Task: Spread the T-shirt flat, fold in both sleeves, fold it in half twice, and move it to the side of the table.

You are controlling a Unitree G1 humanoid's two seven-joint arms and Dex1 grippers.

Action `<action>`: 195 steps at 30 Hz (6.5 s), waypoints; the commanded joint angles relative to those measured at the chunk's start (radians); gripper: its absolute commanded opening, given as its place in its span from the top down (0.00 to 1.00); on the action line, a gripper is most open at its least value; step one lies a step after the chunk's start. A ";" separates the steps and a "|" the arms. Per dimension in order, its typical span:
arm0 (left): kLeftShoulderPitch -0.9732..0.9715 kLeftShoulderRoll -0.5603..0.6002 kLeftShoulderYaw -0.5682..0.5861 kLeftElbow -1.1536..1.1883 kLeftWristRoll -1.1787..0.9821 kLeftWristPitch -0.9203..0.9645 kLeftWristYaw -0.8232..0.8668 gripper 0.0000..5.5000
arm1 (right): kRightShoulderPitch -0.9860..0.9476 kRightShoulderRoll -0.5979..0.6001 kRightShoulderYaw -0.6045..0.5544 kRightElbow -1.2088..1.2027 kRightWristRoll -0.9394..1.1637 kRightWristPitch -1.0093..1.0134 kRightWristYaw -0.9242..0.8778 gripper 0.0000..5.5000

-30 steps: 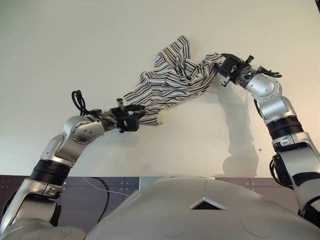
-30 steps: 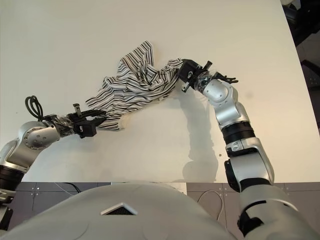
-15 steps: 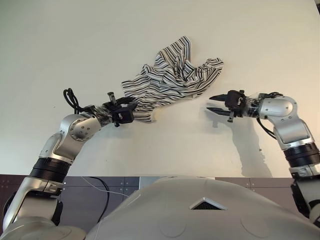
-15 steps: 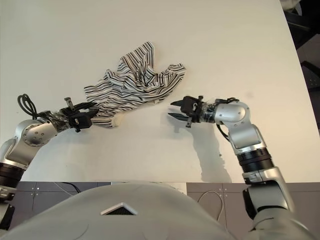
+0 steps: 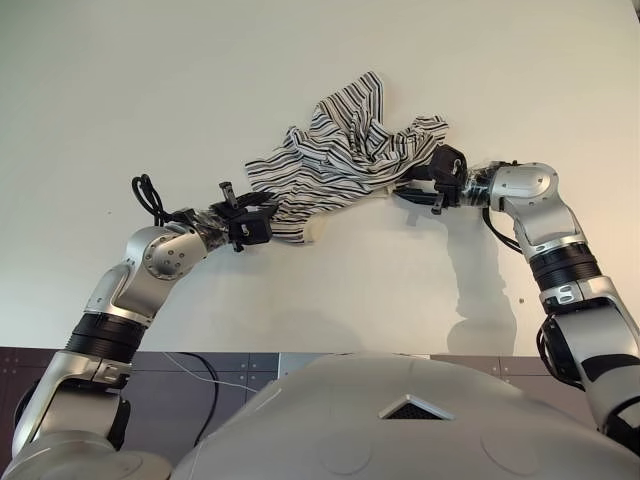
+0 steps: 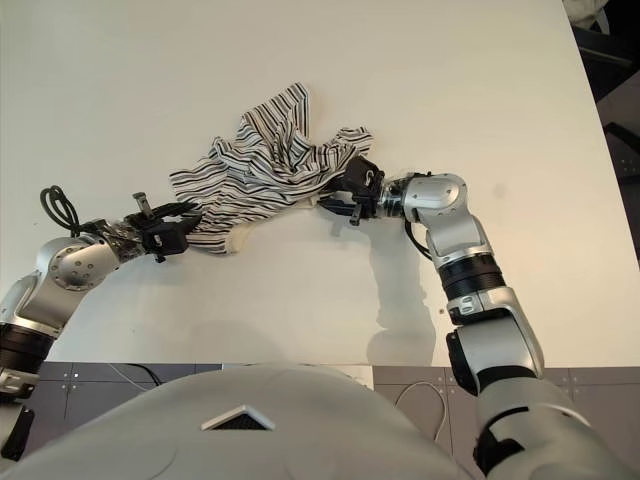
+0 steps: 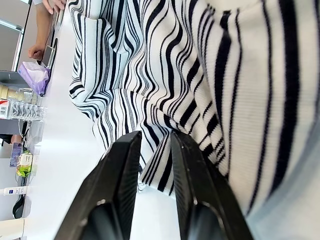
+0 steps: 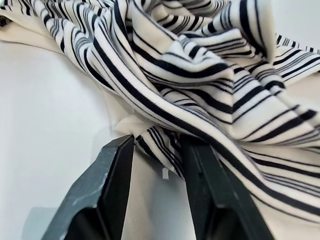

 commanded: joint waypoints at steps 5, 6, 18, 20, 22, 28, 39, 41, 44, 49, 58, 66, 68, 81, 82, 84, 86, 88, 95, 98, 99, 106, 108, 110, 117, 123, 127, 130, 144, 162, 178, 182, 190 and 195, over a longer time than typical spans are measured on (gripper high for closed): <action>0.038 -0.005 -0.078 0.054 0.057 0.040 -0.083 0.80 | -0.018 -0.047 0.097 0.167 -0.064 -0.021 0.250 0.70; 0.029 0.000 -0.076 0.072 0.061 0.035 -0.078 0.80 | -0.007 -0.086 0.106 0.155 -0.071 -0.024 0.296 0.70; -0.002 0.093 -0.085 0.223 0.155 -0.140 0.007 0.80 | 0.299 -0.432 -0.039 -0.542 0.131 0.144 0.447 0.70; 0.001 0.102 -0.063 0.210 0.121 -0.203 0.030 0.80 | 0.340 -0.431 -0.092 -0.571 0.112 0.079 0.372 0.70; 0.013 0.096 -0.019 0.124 0.019 -0.245 0.029 0.80 | 0.371 -0.422 -0.134 -0.567 0.086 0.005 0.305 0.70; 0.033 0.138 0.073 -0.089 -0.102 -0.301 -0.034 0.80 | 0.403 -0.384 -0.129 -0.437 -0.052 -0.205 0.125 0.70; 0.220 0.240 0.095 -0.164 -0.120 -0.390 -0.144 0.80 | 0.423 -0.400 -0.133 -0.387 -0.057 -0.318 0.078 0.70; 0.239 0.210 0.088 -0.151 -0.069 -0.378 -0.132 0.80 | 0.421 -0.395 -0.131 -0.396 -0.055 -0.312 0.073 0.70; 0.242 0.177 0.080 -0.125 -0.001 -0.342 -0.114 0.77 | 0.413 -0.390 -0.131 -0.404 -0.050 -0.305 0.070 0.69; 0.197 0.134 0.071 -0.099 0.093 -0.301 -0.072 0.67 | 0.414 -0.385 -0.128 -0.422 -0.049 -0.294 0.069 0.69; 0.128 0.123 -0.002 -0.012 0.259 -0.335 0.005 0.70 | 0.407 -0.378 -0.125 -0.451 -0.042 -0.279 0.077 0.69; 0.100 0.143 -0.032 0.066 0.265 -0.371 0.012 0.95 | 0.401 -0.429 -0.142 -0.429 -0.040 -0.328 0.113 0.69; 0.094 0.150 -0.036 0.072 0.261 -0.378 0.013 0.98 | 0.403 -0.451 -0.140 -0.414 -0.050 -0.363 0.127 0.69; 0.051 0.178 -0.037 0.083 0.211 -0.440 -0.006 0.98 | 0.310 -0.449 -0.026 -0.175 -0.453 -0.869 -0.101 0.69; 0.048 0.179 -0.039 0.085 0.209 -0.444 -0.008 0.98 | 0.291 -0.446 -0.013 -0.144 -0.496 -0.893 -0.135 0.69; 0.040 0.181 -0.041 0.089 0.205 -0.452 -0.014 0.98 | 0.256 -0.439 0.013 -0.094 -0.555 -0.934 -0.190 0.69; 0.033 0.182 -0.044 0.093 0.203 -0.458 -0.019 0.98 | 0.227 -0.437 0.045 -0.056 -0.599 -0.973 -0.229 0.69; 0.025 0.184 -0.047 0.094 0.195 -0.462 -0.025 0.98 | 0.210 -0.440 0.077 -0.030 -0.618 -1.007 -0.252 0.69; 0.017 0.163 -0.044 0.084 0.160 -0.450 -0.033 0.98 | 0.189 -0.446 0.142 -0.004 -0.588 -1.039 -0.275 0.97; 0.020 0.155 -0.042 0.079 0.129 -0.438 -0.037 0.98 | 0.194 -0.449 0.154 -0.004 -0.544 -1.023 -0.264 0.98; 0.020 0.153 -0.039 0.079 0.114 -0.434 -0.040 0.98 | 0.197 -0.452 0.155 -0.007 -0.518 -1.013 -0.256 0.98; 0.081 0.201 0.109 -0.205 -0.448 -0.223 -0.159 0.98 | 0.344 -0.646 -0.020 -0.417 0.248 -0.600 -0.091 0.98; 0.109 0.224 0.183 -0.328 -0.616 -0.122 -0.175 0.98 | 0.396 -0.741 -0.127 -0.591 0.476 -0.417 -0.054 0.98; 0.115 0.232 0.235 -0.408 -0.726 -0.037 -0.181 0.98 | 0.422 -0.795 -0.209 -0.680 0.608 -0.297 -0.033 0.98; -0.136 0.195 0.376 -0.421 -1.035 0.384 -0.142 0.98 | 0.148 -0.782 -0.348 -0.670 0.876 0.177 -0.002 0.98; -0.728 -0.017 0.118 0.186 -0.657 0.469 -0.197 0.98 | -0.513 -0.423 -0.034 0.098 0.309 0.112 0.062 0.98; -1.186 -0.203 0.007 0.853 -0.409 0.305 -0.144 0.98 | -0.870 -0.222 0.099 0.594 -0.001 -0.047 -0.117 0.98; -1.392 -0.277 -0.046 1.101 -0.290 0.282 -0.021 0.98 | -1.001 -0.148 0.162 0.755 -0.149 -0.056 -0.332 0.98; -1.706 -0.254 0.056 1.277 -0.051 0.239 0.201 0.98 | -1.293 -0.112 0.100 0.890 -0.474 -0.071 -0.736 0.98; -0.251 0.036 0.235 0.037 -0.663 -0.030 -0.668 0.98 | 0.102 -0.515 -0.242 -0.421 0.283 -0.094 0.391 0.98; 0.312 0.132 0.200 -0.208 -0.305 -0.207 -0.569 0.94 | 0.631 -0.703 -0.275 -0.763 0.120 -0.007 0.371 0.91; 0.388 0.170 0.281 -0.331 -0.472 -0.073 -0.581 0.84 | 0.656 -0.731 -0.353 -0.814 0.247 0.095 0.406 0.84; 0.101 0.108 0.336 -0.533 -0.870 0.453 -0.450 0.84 | 0.382 -0.559 -0.424 -0.634 0.404 0.308 0.208 0.84; -0.028 -0.013 0.087 -0.302 -0.365 0.269 -0.284 0.84 | 0.323 -0.485 -0.357 -0.590 0.317 0.247 0.150 0.84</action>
